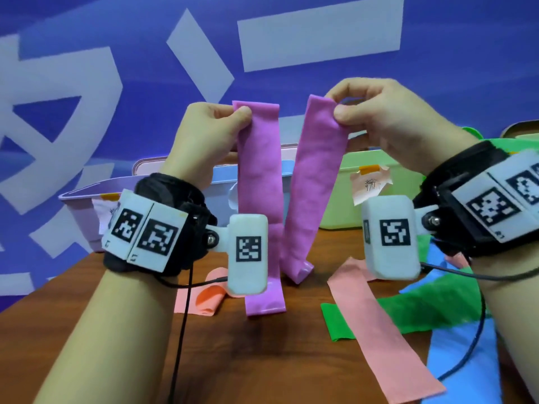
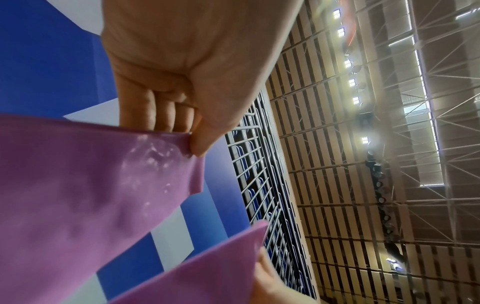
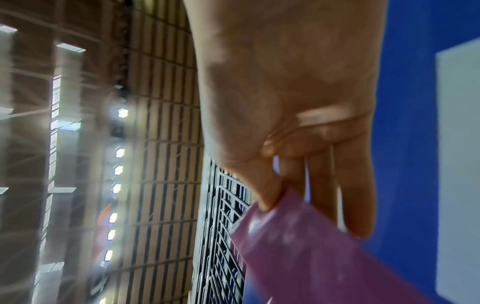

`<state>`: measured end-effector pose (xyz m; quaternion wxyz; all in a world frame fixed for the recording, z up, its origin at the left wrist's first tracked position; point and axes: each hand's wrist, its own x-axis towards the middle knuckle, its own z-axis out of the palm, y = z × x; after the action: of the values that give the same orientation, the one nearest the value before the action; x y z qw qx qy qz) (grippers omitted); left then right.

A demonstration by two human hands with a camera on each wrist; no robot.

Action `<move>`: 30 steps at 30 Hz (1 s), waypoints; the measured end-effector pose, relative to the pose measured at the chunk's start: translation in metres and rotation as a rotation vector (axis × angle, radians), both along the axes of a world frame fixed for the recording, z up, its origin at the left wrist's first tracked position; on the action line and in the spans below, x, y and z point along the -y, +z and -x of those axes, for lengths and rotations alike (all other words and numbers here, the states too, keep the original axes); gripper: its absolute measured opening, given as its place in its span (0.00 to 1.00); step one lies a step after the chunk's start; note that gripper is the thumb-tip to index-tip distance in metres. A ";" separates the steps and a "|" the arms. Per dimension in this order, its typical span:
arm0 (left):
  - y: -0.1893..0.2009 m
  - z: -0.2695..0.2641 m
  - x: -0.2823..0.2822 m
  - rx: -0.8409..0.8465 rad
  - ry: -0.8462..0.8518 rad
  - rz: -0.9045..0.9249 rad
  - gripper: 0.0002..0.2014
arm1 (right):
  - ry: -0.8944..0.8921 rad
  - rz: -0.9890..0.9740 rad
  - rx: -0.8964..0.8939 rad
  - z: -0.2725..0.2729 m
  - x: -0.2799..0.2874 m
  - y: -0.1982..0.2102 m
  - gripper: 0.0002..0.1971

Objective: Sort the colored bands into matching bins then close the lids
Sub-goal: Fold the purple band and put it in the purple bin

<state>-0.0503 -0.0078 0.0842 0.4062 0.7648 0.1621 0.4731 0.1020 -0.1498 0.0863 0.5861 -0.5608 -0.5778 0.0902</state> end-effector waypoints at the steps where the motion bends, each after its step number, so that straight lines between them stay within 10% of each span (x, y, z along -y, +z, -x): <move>1: -0.001 -0.002 0.001 -0.013 -0.015 0.006 0.10 | 0.043 0.011 0.071 0.002 0.005 0.002 0.12; 6: -0.004 -0.008 0.009 -0.046 -0.118 0.054 0.10 | 0.190 0.027 0.146 0.009 0.013 0.002 0.07; 17: -0.008 -0.011 0.022 -0.071 -0.308 0.069 0.14 | -0.123 -0.189 0.235 0.023 -0.009 -0.008 0.09; 23: -0.009 -0.013 0.015 0.055 -0.175 0.091 0.12 | 0.173 -0.199 0.235 0.030 0.017 0.006 0.09; 30: -0.003 -0.002 -0.002 0.160 0.120 -0.013 0.14 | -0.286 -0.495 0.182 0.013 0.010 0.010 0.10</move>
<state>-0.0485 -0.0055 0.0811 0.3839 0.7161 0.1716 0.5571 0.0891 -0.1603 0.0964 0.6574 -0.4823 -0.5478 -0.1875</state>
